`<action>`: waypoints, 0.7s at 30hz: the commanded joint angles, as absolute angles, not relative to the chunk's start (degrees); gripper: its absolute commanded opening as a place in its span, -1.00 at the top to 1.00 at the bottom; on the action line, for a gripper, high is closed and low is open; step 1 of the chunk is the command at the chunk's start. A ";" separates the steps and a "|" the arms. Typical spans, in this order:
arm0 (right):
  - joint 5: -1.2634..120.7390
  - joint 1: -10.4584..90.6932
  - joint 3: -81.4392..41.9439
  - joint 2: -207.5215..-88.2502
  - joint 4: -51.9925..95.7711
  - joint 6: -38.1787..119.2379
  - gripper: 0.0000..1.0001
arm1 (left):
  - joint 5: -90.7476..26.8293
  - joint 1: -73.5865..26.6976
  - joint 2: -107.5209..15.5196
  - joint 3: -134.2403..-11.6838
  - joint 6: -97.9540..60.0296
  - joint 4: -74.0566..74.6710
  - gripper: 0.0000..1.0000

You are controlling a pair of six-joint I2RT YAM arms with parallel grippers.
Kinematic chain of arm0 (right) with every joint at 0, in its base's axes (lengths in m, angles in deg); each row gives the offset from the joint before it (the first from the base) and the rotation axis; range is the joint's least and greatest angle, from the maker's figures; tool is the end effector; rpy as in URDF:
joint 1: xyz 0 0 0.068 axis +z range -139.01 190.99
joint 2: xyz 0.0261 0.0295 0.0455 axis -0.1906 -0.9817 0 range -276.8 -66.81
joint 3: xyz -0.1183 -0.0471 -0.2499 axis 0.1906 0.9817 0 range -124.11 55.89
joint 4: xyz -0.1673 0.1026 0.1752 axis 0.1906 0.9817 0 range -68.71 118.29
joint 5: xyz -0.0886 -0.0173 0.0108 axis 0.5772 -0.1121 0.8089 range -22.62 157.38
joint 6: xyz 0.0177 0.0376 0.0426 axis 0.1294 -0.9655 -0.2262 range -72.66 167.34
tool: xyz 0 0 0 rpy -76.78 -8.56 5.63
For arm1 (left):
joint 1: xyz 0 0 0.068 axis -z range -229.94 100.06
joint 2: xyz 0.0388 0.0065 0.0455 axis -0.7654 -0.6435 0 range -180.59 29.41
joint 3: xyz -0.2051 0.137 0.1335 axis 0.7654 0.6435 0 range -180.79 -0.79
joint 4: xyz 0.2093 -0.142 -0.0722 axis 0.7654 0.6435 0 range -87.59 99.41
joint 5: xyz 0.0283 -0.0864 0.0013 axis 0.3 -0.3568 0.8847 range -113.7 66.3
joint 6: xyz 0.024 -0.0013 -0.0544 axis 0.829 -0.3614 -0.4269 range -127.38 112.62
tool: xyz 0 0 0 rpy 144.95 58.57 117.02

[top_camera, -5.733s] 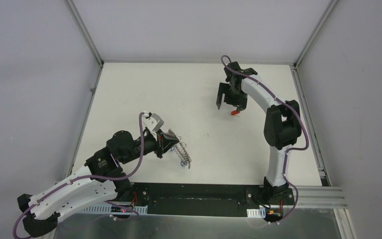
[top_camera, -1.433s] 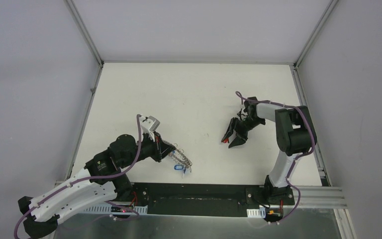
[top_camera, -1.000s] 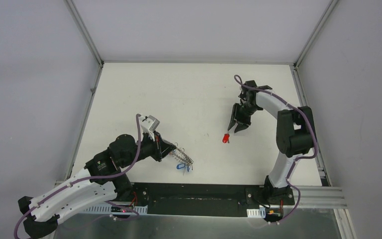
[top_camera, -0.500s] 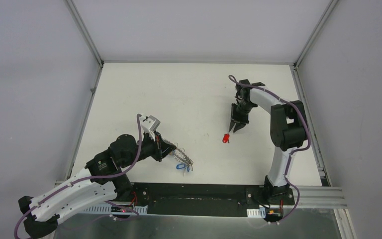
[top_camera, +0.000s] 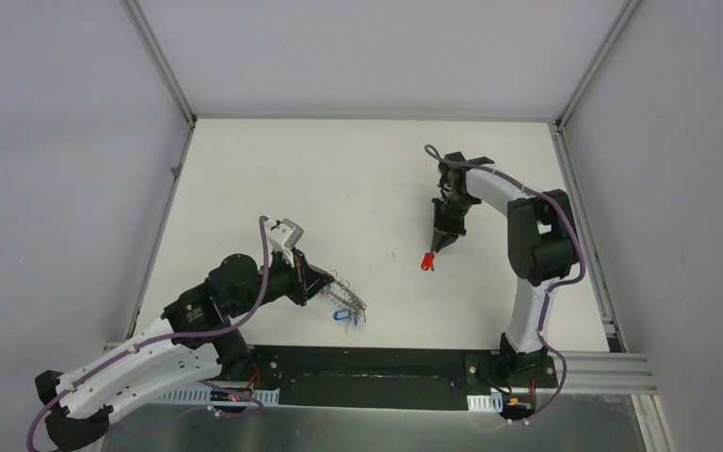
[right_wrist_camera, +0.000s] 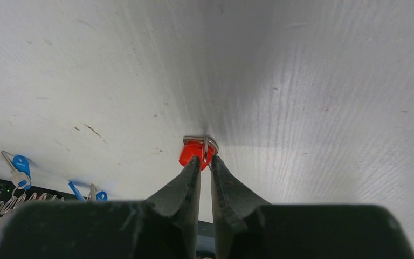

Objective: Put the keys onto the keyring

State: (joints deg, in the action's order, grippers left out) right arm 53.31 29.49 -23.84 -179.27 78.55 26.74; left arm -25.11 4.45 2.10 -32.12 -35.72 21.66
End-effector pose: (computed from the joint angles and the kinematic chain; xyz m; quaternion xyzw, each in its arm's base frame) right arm 0.3418 0.1257 0.1655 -0.0182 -0.9923 -0.1155 0.0410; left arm 0.0769 -0.1094 0.2845 0.1864 0.7724 -0.4086 0.4492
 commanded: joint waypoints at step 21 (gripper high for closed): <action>54.81 30.50 -25.48 -178.65 78.26 28.44 1.00 | -24.50 4.69 3.29 -32.60 -35.81 16.64 1.00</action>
State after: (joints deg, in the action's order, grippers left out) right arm 54.30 30.02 -23.84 -180.08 78.29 27.38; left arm -25.13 4.45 2.31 -32.10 -35.72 21.63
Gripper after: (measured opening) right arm 0.007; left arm 0.010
